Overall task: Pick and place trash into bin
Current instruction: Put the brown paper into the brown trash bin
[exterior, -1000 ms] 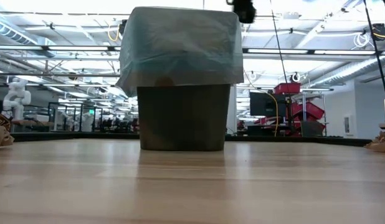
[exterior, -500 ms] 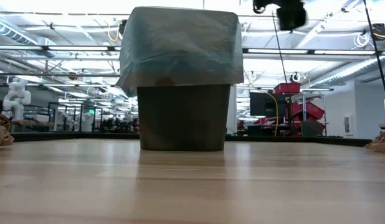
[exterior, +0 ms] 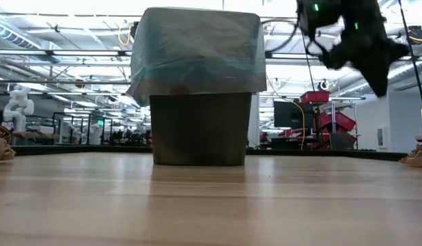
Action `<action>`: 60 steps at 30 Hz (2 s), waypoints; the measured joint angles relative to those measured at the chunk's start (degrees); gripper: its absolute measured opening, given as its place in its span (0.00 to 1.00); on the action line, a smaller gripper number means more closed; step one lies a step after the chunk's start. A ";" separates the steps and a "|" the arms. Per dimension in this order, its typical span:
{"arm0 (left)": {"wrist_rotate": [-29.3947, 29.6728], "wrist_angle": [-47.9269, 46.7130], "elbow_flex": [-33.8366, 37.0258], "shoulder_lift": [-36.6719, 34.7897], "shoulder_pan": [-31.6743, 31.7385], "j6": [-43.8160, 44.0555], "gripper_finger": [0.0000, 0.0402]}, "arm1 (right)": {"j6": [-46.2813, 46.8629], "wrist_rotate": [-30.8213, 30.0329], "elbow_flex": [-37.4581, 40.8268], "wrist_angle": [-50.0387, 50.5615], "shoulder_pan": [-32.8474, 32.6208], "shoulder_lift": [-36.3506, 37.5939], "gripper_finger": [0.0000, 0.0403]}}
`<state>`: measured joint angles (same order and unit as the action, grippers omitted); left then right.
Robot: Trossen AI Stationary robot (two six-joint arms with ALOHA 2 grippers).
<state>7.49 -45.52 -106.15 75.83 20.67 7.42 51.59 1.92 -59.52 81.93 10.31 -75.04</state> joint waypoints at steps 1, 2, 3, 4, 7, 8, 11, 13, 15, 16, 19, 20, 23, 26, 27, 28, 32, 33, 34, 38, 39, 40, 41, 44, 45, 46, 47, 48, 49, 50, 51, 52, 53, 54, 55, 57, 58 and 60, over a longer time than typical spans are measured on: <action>0.00 0.00 0.00 0.00 0.00 -0.45 0.00 | 1.75 -0.99 2.19 -1.17 0.01 0.14 0.00; 0.00 0.01 0.00 0.00 0.00 -0.63 0.00 | 3.64 -2.77 4.27 -1.87 0.02 0.32 0.00; 0.00 0.01 0.00 0.00 0.00 -0.71 0.00 | 5.38 -4.84 6.29 -2.16 0.08 0.43 0.00; 0.00 0.02 0.00 0.00 0.00 -0.72 0.00 | 7.02 -7.02 8.17 -2.55 0.08 0.43 0.00; 0.00 0.02 0.00 0.00 0.02 -0.74 0.00 | 11.23 -11.83 13.30 -4.21 0.08 0.43 0.00; 0.00 0.00 0.00 0.00 0.00 -0.80 0.00 | 12.49 -12.85 14.75 -4.97 0.08 0.43 0.00; 0.00 0.01 0.00 0.00 0.00 -0.83 0.00 | 15.84 -14.62 18.57 -7.43 0.08 0.43 0.00; 0.00 0.02 0.00 0.00 0.00 -0.83 0.00 | 16.82 -16.26 19.87 -7.56 0.08 0.19 0.00; 0.00 0.00 0.00 0.00 0.00 -0.83 0.00 | 17.39 -17.95 20.77 -8.42 0.21 -0.05 0.00; 0.00 0.01 0.00 0.00 0.00 -0.83 0.00 | 17.76 -18.69 21.25 -8.27 0.29 -0.21 0.00; 0.00 0.02 0.00 0.00 0.00 -0.83 0.00 | 17.99 -20.06 22.24 -8.77 1.26 -0.61 0.00; 0.00 0.02 0.00 0.00 0.00 -0.85 0.00 | 17.84 -20.21 22.69 -8.72 1.64 -1.05 0.00; 0.00 0.02 0.00 0.00 0.00 -0.85 0.00 | 14.76 -19.71 23.87 -10.45 2.84 -2.13 0.00; 0.02 0.01 0.00 -0.01 0.00 -0.85 0.00 | 10.16 -17.08 24.74 -12.36 3.62 -3.28 0.00; 0.01 0.01 0.00 0.00 0.00 -0.85 0.00 | 8.51 -15.89 24.98 -13.05 3.87 -3.55 0.00; 0.02 0.00 0.00 0.00 0.00 -0.85 0.00 | 6.80 -14.67 25.23 -13.72 3.97 -3.75 0.00; 0.02 0.00 0.00 0.00 0.00 -1.83 0.00 | 1.06 -7.23 25.46 -17.72 3.98 -3.98 0.00; 0.02 0.00 0.00 0.00 0.00 -1.88 0.00 | -0.27 -4.58 25.48 -19.68 3.99 -3.96 0.00; 0.02 0.00 0.00 0.00 0.00 -1.89 0.00 | -1.46 -1.63 25.48 -22.23 3.92 -3.96 0.00; 0.02 -0.01 0.00 -0.02 0.00 -1.90 0.00 | -3.21 6.93 25.43 -30.21 3.09 -3.94 0.00; 0.02 -0.02 0.00 -0.02 0.00 -1.88 0.00 | -3.08 8.26 25.30 -31.58 2.93 -3.94 0.00; 0.02 -0.02 0.00 -0.02 0.00 -1.90 0.00 | -2.98 9.44 24.91 -33.10 2.72 -3.94 0.00; 0.02 -0.02 0.00 -0.02 0.00 -1.90 0.00 | -2.95 10.68 24.04 -35.11 2.44 -4.00 0.00; 0.02 -0.04 0.00 -0.02 0.00 -1.89 0.00 | -3.39 10.76 20.78 -34.38 2.32 -3.13 0.00; 0.02 -0.04 0.00 -0.04 0.00 -1.90 0.00 | -3.34 10.42 19.36 -33.91 2.38 -2.92 0.00; 0.02 -0.05 0.00 -0.04 -0.02 -1.90 0.00 | -3.18 10.06 17.59 -33.71 2.40 -2.52 0.00; 0.02 -0.09 0.00 -0.04 -0.02 -1.88 0.00 | -3.02 9.62 15.64 -32.38 2.39 -2.11 0.00; 0.02 -0.22 0.00 -0.04 0.00 -1.88 0.00 | -3.00 8.36 13.55 -29.40 2.39 -1.95 0.00; 0.02 -0.24 0.00 -0.04 0.00 -1.88 0.00 | -3.07 6.48 11.54 -25.17 2.38 -1.99 0.00; 0.02 -0.24 0.00 -0.04 0.00 -1.90 0.00 | -3.31 4.14 9.81 -21.09 2.40 -2.17 0.00; 0.02 -0.24 0.00 -0.04 -0.02 -1.90 0.00 | -3.30 1.88 8.29 -17.48 2.43 -2.25 0.00; 0.02 -0.27 0.00 -0.04 -0.02 -1.90 0.00 | -3.25 0.15 7.10 -13.89 2.50 -2.25 0.00; 0.02 -0.34 0.00 -0.04 -0.01 -1.93 0.00 | -3.39 -0.58 6.40 -10.87 2.95 -2.25 0.01; 0.02 -0.45 0.00 -0.04 0.00 -2.10 0.00 | -3.83 -0.39 6.22 -8.42 3.59 -2.23 0.03; 0.02 -0.57 0.00 -0.04 0.00 -2.31 0.00 | -4.10 0.53 6.29 -6.97 4.20 -2.25 0.06; 0.02 -0.61 0.00 -0.04 -0.02 -2.36 0.00 | -4.38 2.42 7.05 -6.18 5.20 -2.28 0.13; 0.02 -0.61 0.00 -0.04 -0.02 -2.36 0.00 | -4.39 3.69 7.87 -6.13 5.62 -2.28 0.17; 0.00 -0.62 0.00 -0.04 0.00 -2.36 0.00 | -4.50 5.66 9.60 -6.38 6.39 -2.32 0.27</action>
<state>7.49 -46.14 -106.15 75.79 20.67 5.06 47.09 7.58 -49.92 75.55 16.70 -77.36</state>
